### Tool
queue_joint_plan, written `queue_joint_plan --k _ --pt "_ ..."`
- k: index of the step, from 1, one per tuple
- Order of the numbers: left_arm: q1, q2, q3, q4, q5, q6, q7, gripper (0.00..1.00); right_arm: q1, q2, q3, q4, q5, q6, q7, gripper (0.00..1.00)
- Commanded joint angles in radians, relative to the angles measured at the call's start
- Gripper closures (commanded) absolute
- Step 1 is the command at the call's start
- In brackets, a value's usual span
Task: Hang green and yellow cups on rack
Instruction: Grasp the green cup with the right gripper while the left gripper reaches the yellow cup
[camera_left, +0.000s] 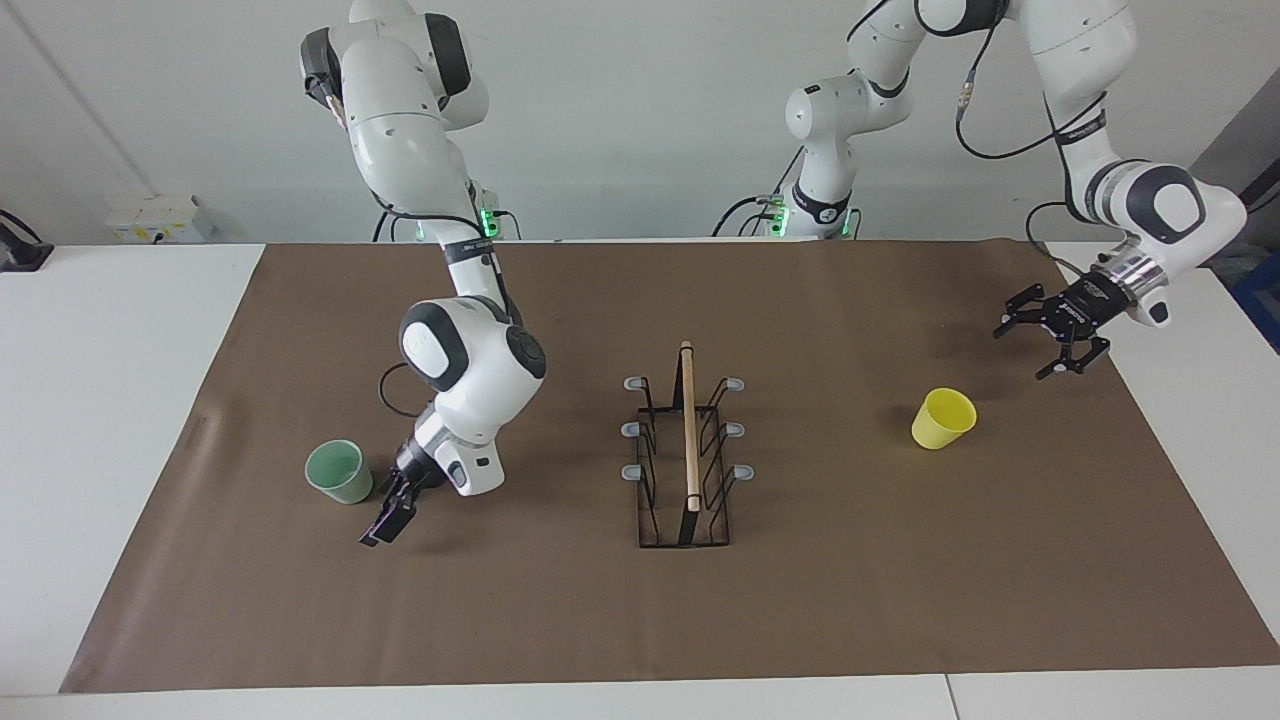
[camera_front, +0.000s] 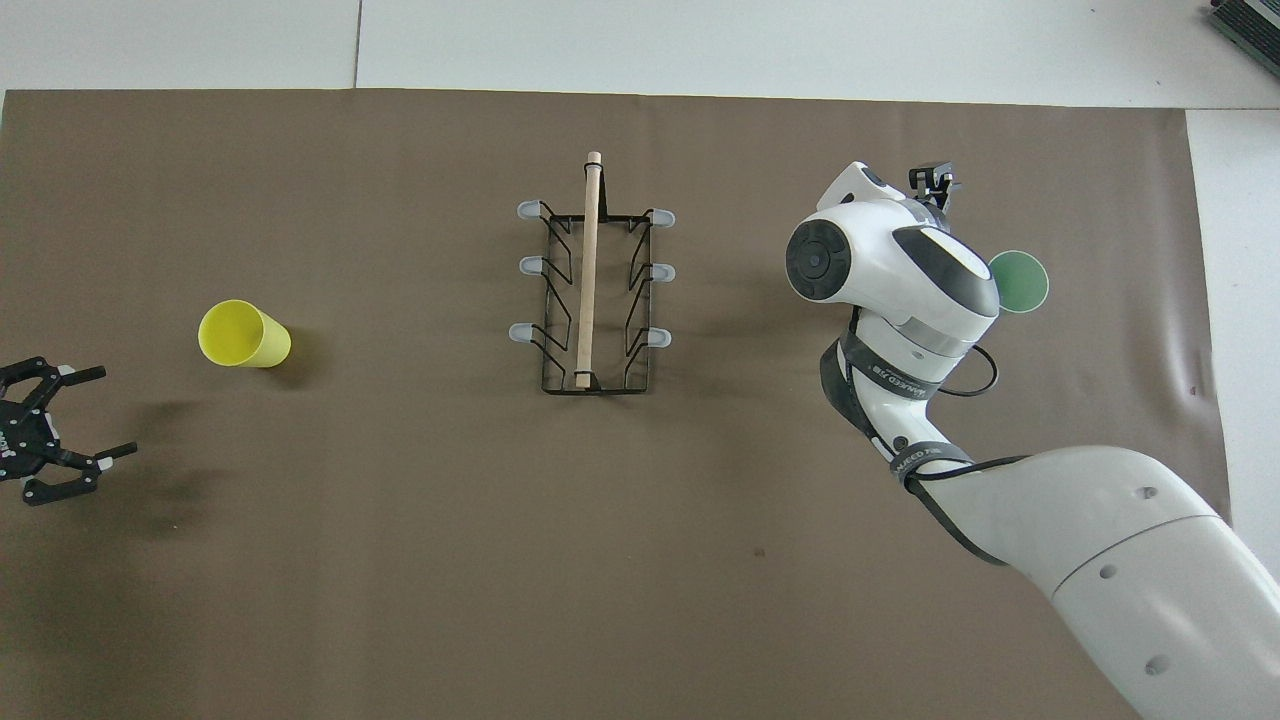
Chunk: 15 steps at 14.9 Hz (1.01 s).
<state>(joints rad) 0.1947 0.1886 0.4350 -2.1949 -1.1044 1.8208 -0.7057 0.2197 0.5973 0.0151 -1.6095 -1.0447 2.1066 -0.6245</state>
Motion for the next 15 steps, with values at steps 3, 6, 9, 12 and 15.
queue_joint_plan --k 3,6,9,12,15 --pt "-0.056 -0.087 -0.01 -0.199 -0.193 0.164 -0.018 0.0 -0.008 -0.001 0.014 -0.01 0.076 -0.06 -0.033 0.0" --pt "-0.11 -0.103 -0.01 -0.243 -0.293 0.207 0.017 0.0 -0.005 -0.001 0.012 -0.01 0.149 -0.083 -0.035 0.0" --pt "-0.167 -0.084 -0.009 -0.243 -0.367 0.267 0.038 0.0 -0.003 -0.002 0.012 -0.02 0.146 -0.105 -0.035 0.0" --pt "-0.181 -0.029 -0.012 -0.224 -0.457 0.27 0.103 0.0 -0.013 -0.008 0.011 -0.043 0.129 -0.096 -0.081 0.0" --pt "-0.212 0.009 -0.005 -0.187 -0.525 0.267 0.124 0.0 -0.014 -0.017 0.011 -0.072 0.098 -0.088 -0.127 0.0"
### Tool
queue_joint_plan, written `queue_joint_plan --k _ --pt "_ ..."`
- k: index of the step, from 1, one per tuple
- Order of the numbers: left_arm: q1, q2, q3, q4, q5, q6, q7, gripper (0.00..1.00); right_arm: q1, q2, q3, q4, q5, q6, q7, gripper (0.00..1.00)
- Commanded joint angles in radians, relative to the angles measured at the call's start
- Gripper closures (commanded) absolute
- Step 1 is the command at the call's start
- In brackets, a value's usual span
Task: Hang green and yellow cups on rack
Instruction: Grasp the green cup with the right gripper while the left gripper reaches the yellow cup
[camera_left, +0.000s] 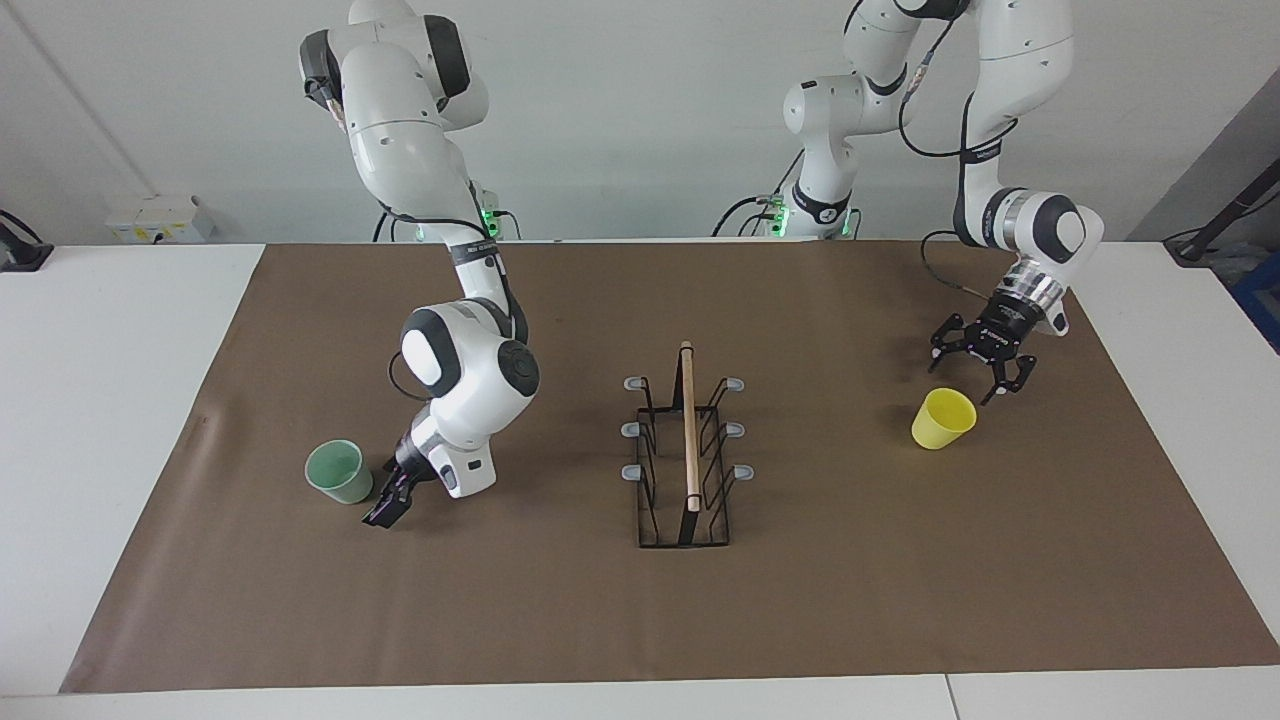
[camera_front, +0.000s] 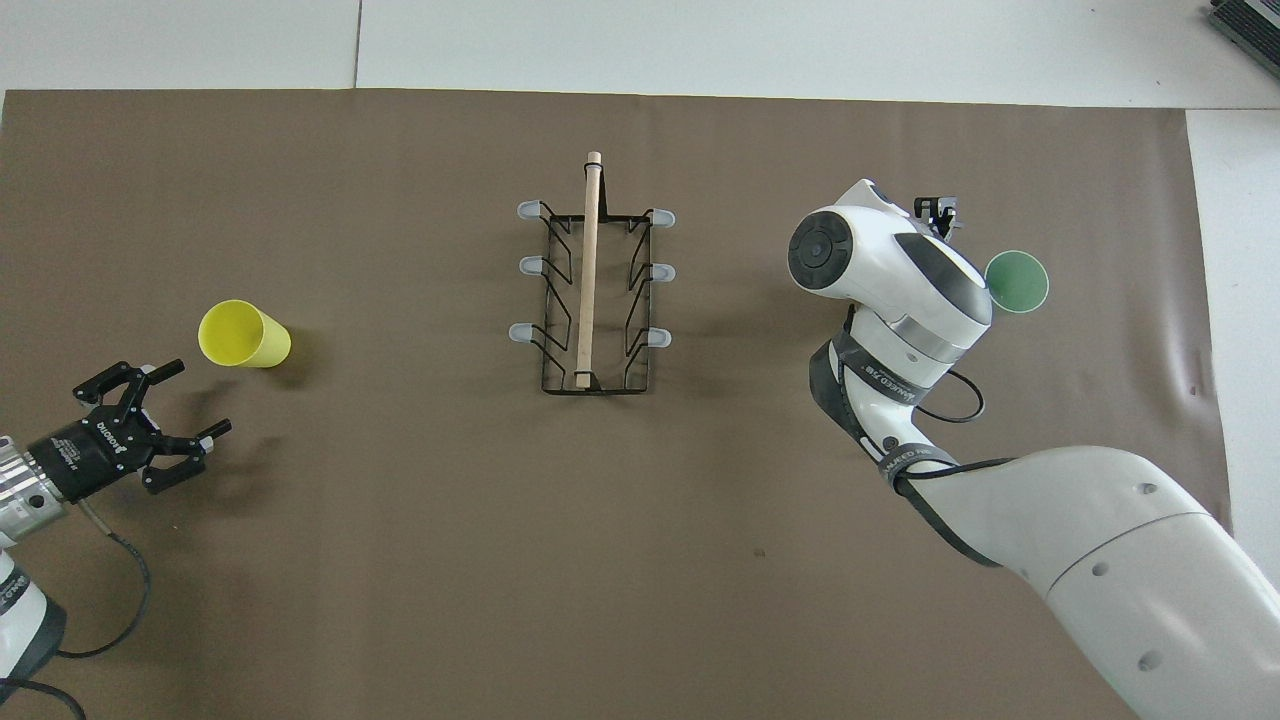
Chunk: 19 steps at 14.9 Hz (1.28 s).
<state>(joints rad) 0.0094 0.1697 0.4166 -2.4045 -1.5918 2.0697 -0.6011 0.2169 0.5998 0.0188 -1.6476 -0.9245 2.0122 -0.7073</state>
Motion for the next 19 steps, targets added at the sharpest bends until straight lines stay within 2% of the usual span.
queue_joint_plan --k 1,6,14,17,19 --pt "-0.032 0.033 0.013 0.025 -0.048 0.021 0.02 0.0 -0.014 -0.023 0.007 -0.04 -0.039 -0.001 -0.066 0.0" --pt "-0.054 0.045 0.008 0.042 -0.123 0.043 0.018 0.0 -0.051 -0.051 0.006 -0.118 -0.117 -0.003 -0.116 0.0" --pt "-0.063 0.077 0.013 0.087 -0.131 0.02 0.024 0.0 -0.05 -0.067 0.004 -0.162 -0.163 -0.006 -0.116 0.0" --pt "-0.04 0.086 0.016 0.091 -0.116 -0.046 0.037 0.0 -0.063 -0.075 0.003 -0.195 -0.194 0.006 -0.103 0.0" --pt "0.013 0.126 0.016 0.094 -0.115 -0.155 0.102 0.0 -0.068 -0.077 0.003 -0.205 -0.217 0.014 -0.086 0.0"
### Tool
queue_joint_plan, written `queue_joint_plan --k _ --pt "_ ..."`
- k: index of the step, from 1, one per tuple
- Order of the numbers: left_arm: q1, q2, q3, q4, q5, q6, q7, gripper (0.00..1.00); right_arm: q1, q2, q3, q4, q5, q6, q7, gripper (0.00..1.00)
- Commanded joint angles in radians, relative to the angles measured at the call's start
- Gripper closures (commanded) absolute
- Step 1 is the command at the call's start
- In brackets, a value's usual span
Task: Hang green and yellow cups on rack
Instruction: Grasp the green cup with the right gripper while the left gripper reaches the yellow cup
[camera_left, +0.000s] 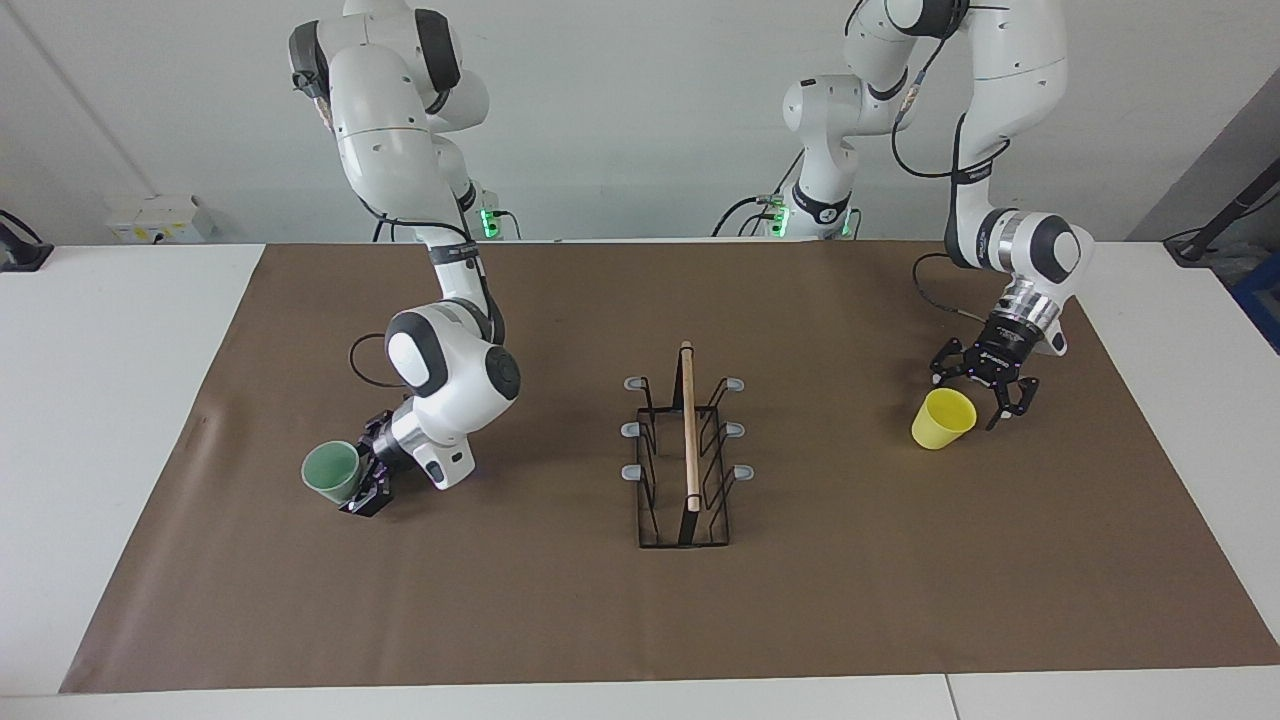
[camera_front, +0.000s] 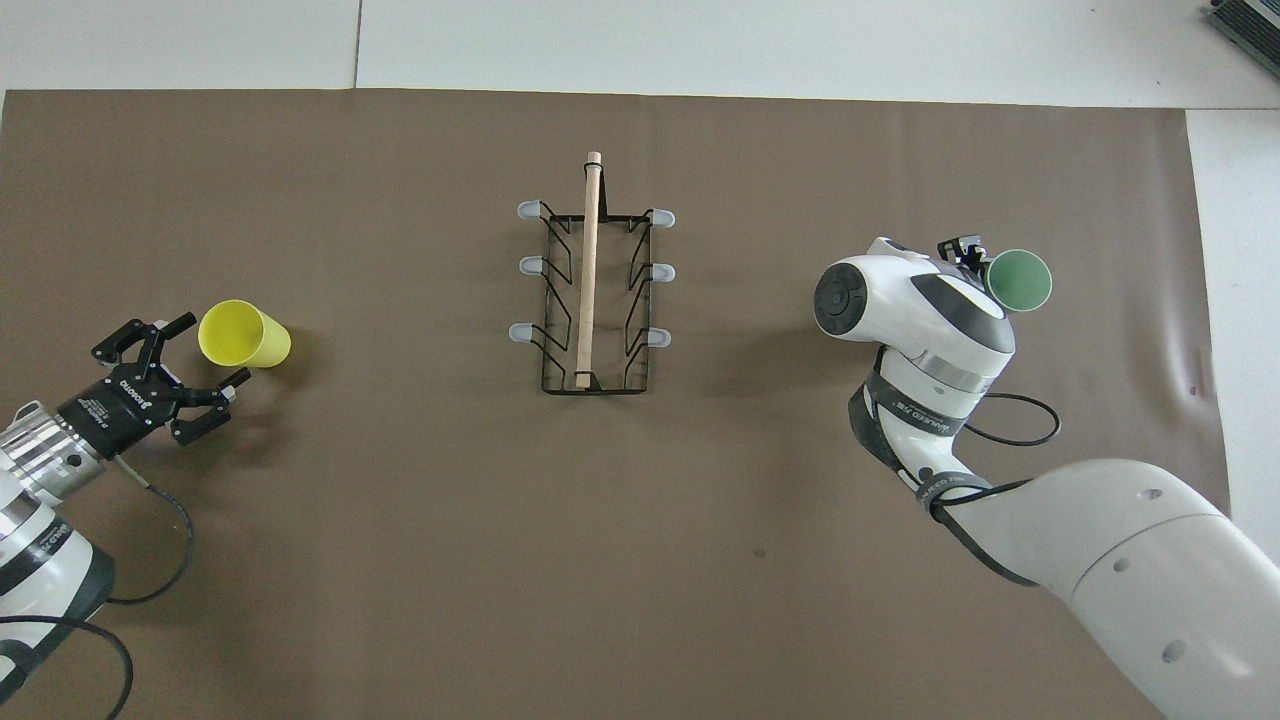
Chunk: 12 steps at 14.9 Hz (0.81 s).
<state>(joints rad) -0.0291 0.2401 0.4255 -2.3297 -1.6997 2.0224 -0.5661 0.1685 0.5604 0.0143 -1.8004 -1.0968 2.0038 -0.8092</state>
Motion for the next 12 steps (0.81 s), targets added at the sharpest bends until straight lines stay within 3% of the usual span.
queue_joint_plan --k 1,3,4,6,7,12 --pt "0.072 0.071 0.007 0.036 -0.008 -0.128 0.084 0.0 -0.023 -0.039 0.007 -0.057 -0.054 0.027 0.018 0.0" --pt "0.066 0.073 0.004 0.033 -0.011 -0.119 0.089 0.0 -0.041 -0.042 0.009 -0.068 -0.078 0.032 0.019 0.0" --pt "0.066 0.073 0.004 0.033 -0.012 -0.108 0.089 0.0 -0.043 -0.043 0.009 -0.069 -0.081 0.036 0.019 0.08" --pt "0.063 0.074 0.003 0.032 -0.012 -0.1 0.094 0.0 -0.04 -0.043 0.009 -0.066 -0.089 0.03 0.015 0.93" --pt "0.048 0.076 0.002 0.03 -0.014 -0.096 0.097 0.0 -0.035 -0.043 0.009 -0.06 -0.089 0.024 0.013 1.0" --pt "-0.009 0.09 -0.004 0.026 -0.102 -0.019 0.098 0.0 -0.027 -0.048 0.013 -0.004 -0.072 -0.005 -0.016 1.0"
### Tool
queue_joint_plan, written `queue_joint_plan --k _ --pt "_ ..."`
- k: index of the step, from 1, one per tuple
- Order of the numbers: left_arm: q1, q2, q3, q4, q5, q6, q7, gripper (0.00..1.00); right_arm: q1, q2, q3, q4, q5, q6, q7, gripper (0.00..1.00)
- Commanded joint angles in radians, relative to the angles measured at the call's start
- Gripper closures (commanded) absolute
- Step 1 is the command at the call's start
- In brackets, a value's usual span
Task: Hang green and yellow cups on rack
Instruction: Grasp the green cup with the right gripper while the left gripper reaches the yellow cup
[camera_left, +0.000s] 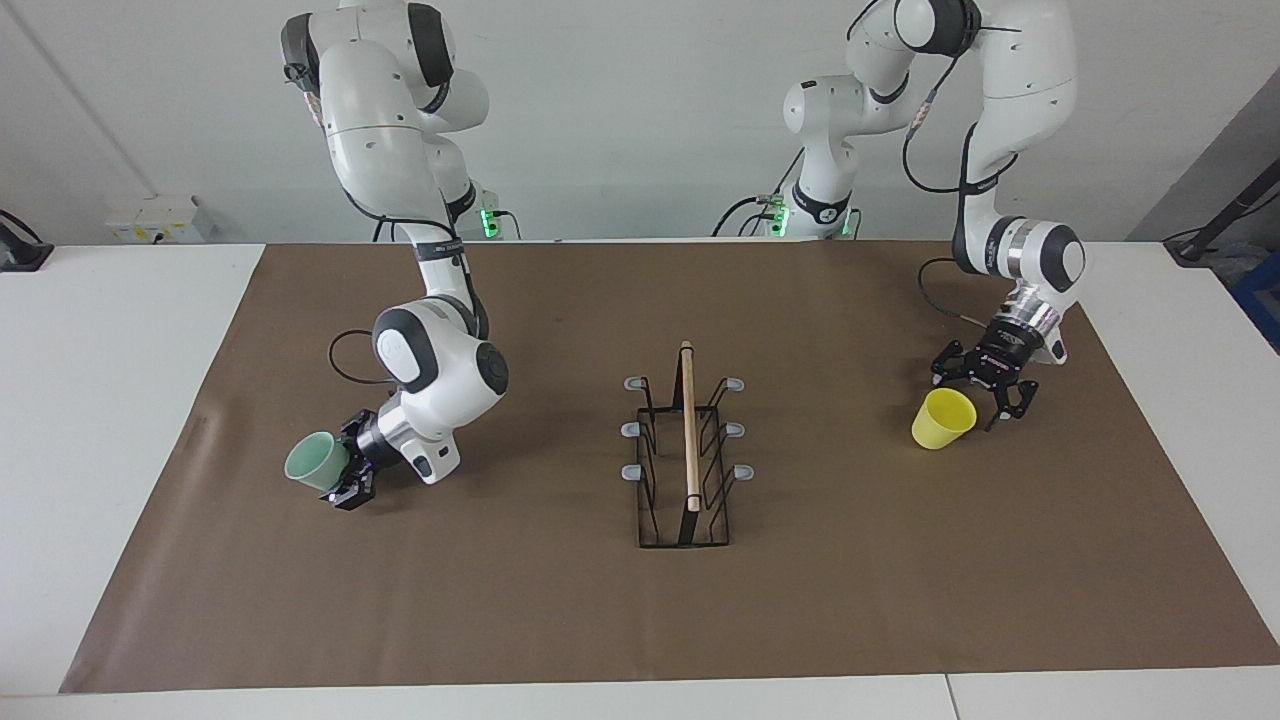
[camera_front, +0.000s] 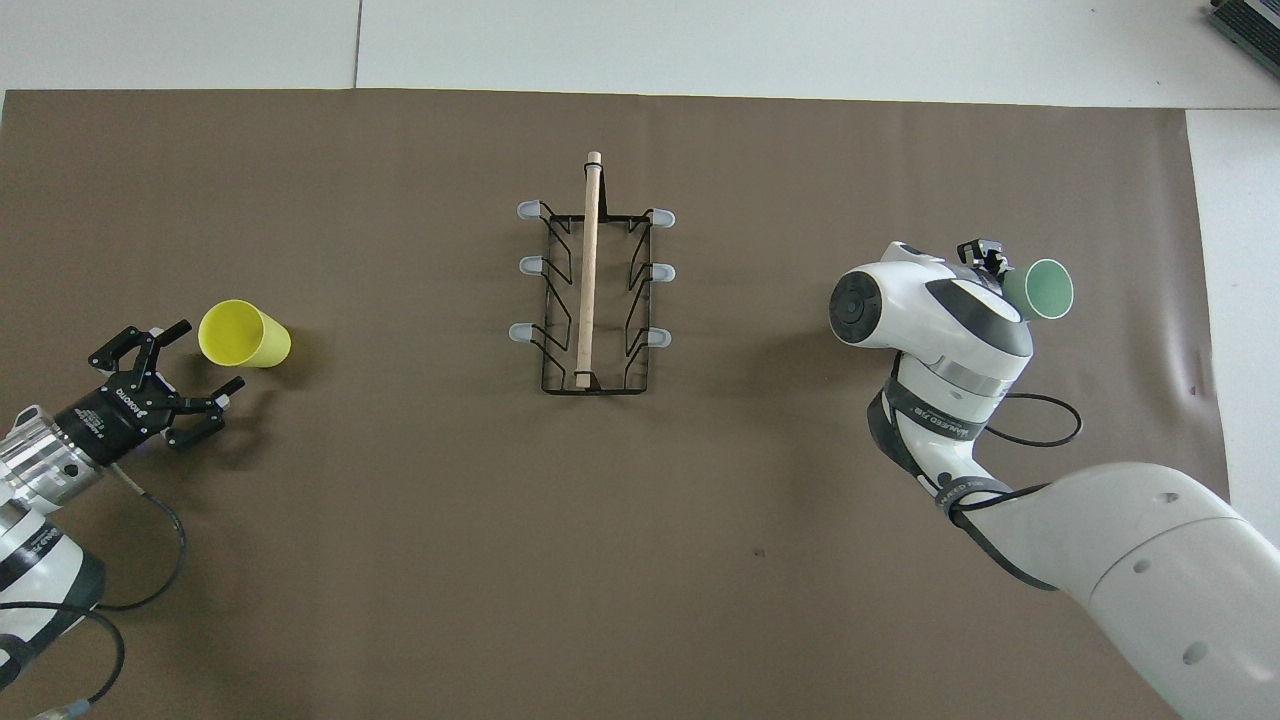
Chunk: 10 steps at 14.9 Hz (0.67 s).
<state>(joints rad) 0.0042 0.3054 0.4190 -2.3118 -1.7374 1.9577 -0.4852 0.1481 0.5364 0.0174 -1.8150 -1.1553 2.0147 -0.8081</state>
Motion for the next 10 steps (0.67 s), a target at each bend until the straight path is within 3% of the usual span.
queue_joint_plan --k 1,7,10 --pt "-0.061 0.029 0.003 0.006 -0.089 0.052 0.016 0.0 -0.009 -0.036 0.01 0.022 0.002 -0.016 -0.031 1.0" --pt "-0.088 0.029 0.003 -0.004 -0.126 0.061 0.017 0.0 -0.018 -0.111 0.022 0.071 0.222 0.033 -0.094 1.0" --pt "-0.107 0.027 0.003 -0.011 -0.159 0.061 0.019 0.0 -0.019 -0.163 0.033 0.071 0.505 0.068 -0.068 1.0"
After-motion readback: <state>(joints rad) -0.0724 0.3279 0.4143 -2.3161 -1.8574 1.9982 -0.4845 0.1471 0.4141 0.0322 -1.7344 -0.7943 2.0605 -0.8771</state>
